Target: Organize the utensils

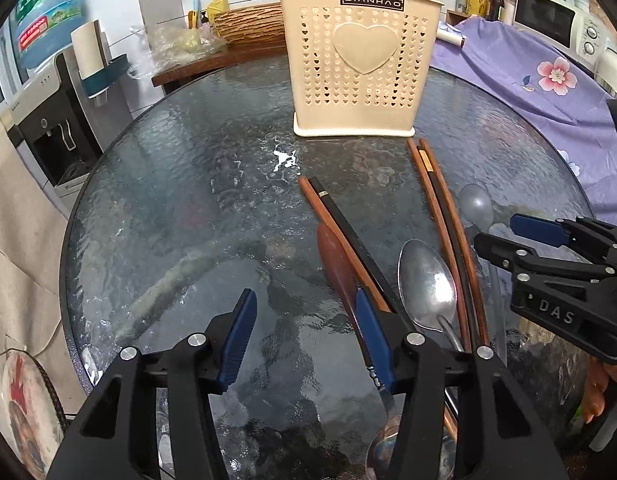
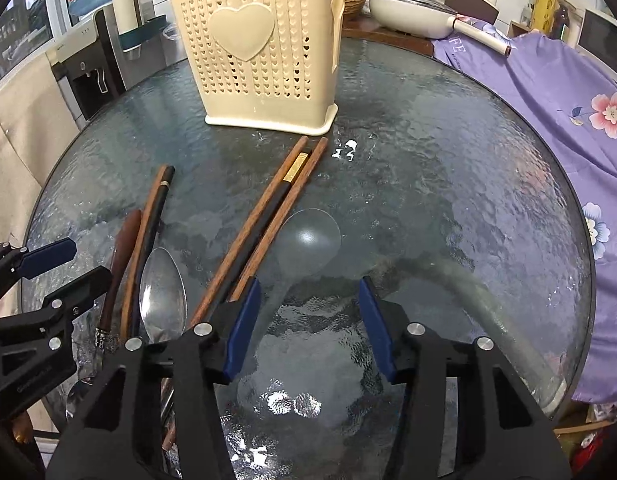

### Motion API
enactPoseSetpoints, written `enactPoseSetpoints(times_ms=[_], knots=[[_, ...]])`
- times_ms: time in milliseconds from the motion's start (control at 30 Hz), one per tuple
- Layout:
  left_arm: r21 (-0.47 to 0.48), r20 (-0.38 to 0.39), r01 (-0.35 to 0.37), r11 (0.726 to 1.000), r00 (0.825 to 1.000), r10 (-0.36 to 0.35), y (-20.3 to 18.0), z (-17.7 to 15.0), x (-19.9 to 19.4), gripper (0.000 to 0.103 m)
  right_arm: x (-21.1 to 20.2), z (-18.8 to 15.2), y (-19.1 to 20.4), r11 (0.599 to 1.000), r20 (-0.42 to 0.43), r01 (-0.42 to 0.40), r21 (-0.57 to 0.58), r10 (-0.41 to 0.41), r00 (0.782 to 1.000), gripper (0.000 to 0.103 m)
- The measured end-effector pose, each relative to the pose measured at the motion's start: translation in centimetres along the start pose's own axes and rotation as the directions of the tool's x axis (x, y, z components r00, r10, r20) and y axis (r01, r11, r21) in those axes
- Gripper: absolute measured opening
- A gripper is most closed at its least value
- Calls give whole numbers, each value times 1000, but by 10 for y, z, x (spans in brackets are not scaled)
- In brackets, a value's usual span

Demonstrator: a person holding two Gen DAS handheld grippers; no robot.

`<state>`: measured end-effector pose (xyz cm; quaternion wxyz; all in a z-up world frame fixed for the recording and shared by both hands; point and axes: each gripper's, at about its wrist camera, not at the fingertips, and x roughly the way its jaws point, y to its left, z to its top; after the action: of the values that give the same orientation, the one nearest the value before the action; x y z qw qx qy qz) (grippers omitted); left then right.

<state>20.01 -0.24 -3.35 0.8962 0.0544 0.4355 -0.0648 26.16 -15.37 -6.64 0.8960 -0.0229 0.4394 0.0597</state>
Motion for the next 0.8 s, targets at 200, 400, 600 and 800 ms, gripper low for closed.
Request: enactPoseSetpoints(times_ms=[200,400,600,800], knots=[[24,-13,9,1000,1000,-9,-5,-1,1,50,3,0,2,1000,-5,4,-1,-4,1000,50],[24,-32,13,1000,999,-12,-9,0,8,44,3,2,2,1000,-6,11,5,-11,1000,45],[8,-35,14,1000,999,-13,-8,5,14,42,6,8,4,1000,-11,14,9,-14,1000,45],[-10,-39,20,1000,999,-20,-5,15,21,40,12,16,7,1000,-17,18,20,-18,1000,45]])
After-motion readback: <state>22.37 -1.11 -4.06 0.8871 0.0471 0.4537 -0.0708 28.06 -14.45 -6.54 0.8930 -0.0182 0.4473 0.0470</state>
